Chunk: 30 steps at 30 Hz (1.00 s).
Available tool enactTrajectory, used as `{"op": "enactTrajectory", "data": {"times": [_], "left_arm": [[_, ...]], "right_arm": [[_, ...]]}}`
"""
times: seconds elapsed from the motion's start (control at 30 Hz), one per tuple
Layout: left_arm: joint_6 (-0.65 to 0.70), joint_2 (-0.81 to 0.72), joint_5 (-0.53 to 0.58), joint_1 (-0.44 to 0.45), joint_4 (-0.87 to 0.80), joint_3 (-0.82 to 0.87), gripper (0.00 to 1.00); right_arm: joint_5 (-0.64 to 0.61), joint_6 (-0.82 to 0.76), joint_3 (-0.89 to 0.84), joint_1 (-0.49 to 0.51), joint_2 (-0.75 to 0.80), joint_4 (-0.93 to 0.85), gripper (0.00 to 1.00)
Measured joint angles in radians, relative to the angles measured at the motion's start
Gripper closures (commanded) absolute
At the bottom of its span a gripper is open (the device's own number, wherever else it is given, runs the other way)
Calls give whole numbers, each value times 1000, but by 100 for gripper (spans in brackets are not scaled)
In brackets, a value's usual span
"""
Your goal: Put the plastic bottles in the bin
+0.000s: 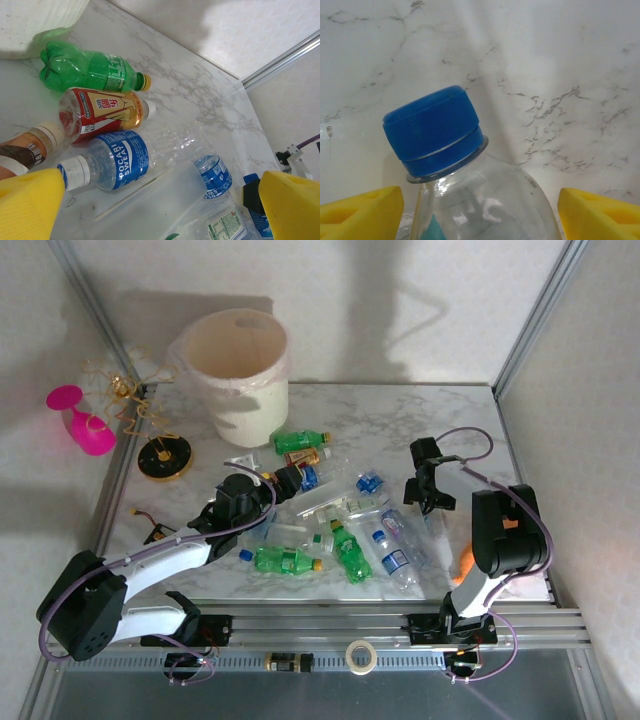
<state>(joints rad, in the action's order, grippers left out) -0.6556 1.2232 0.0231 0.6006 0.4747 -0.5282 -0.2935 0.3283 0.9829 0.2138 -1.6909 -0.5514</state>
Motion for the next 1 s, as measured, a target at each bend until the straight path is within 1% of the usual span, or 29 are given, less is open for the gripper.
{"op": "enactTrajectory", "data": {"times": [0.1,0.23,0.43,0.53,0.63,0.8,1.0], "left_arm": [[-3,1,0,0,0,0,1],[-5,1,0,0,0,0,0],[-19,3,-5,0,-2,-6,0],[-18,11,-33,0,1,-23,0],[-7,18,-81,0,18,-34,0],[28,28,-162,0,31,-71,0],[79,42,-284,17,53,-139,1]], "right_arm": [[-2,1,-5,0,-7,10,32],[-2,0,-7,0,-6,23,47],[25,-21,0,-5,53,43,57],[61,-23,35,-7,108,47,57],[135,-20,80,-7,174,75,57],[329,18,111,-3,266,178,57],[533,84,109,40,280,283,58]]}}
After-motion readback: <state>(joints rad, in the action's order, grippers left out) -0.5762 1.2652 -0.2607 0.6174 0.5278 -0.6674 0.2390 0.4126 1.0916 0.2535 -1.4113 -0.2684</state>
